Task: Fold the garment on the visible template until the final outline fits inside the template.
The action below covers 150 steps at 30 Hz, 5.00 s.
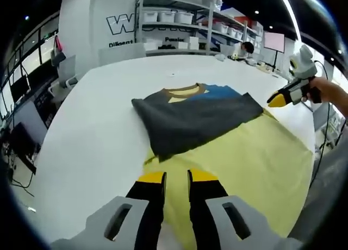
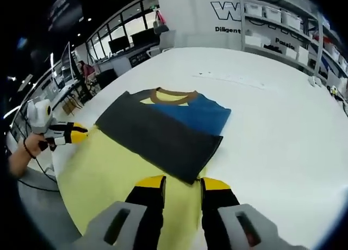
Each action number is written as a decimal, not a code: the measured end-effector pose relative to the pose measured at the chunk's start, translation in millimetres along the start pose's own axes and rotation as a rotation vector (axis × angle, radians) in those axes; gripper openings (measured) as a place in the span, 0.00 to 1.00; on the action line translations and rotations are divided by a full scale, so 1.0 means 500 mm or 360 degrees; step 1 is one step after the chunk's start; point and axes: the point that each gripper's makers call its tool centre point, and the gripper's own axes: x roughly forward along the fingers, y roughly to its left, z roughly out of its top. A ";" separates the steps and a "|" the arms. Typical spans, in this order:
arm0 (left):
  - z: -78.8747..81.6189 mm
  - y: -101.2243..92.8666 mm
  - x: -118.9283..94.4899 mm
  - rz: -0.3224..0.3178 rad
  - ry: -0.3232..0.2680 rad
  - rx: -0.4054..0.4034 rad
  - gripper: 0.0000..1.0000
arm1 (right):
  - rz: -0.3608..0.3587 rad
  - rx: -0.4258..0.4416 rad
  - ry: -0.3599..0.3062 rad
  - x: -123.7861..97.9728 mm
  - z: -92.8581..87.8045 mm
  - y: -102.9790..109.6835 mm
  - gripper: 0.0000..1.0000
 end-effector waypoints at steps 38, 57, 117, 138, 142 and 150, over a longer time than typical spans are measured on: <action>-0.083 -0.140 -0.118 -0.0491 0.0102 0.0138 0.48 | 0.0306 -0.0273 0.0026 -0.097 -0.156 0.096 0.23; -0.162 -0.161 -0.146 -0.0547 0.0272 0.0483 0.45 | 0.0441 -0.0498 0.0219 -0.116 -0.259 0.135 0.27; -0.180 -0.182 -0.221 -0.0694 0.0789 0.0434 0.00 | 0.0509 -0.0626 0.0694 -0.236 -0.265 0.124 0.00; -0.161 -0.185 -0.357 -0.0653 0.0963 0.0195 0.00 | 0.0955 -0.0362 0.0901 -0.363 -0.278 0.211 0.00; -0.146 -0.190 -0.348 -0.0636 0.0862 0.0183 0.00 | 0.0887 -0.0320 0.0861 -0.353 -0.271 0.196 0.00; -0.077 -0.151 -0.302 -0.0487 0.0570 0.0060 0.00 | 0.0678 -0.0235 0.0558 -0.314 -0.194 0.160 0.00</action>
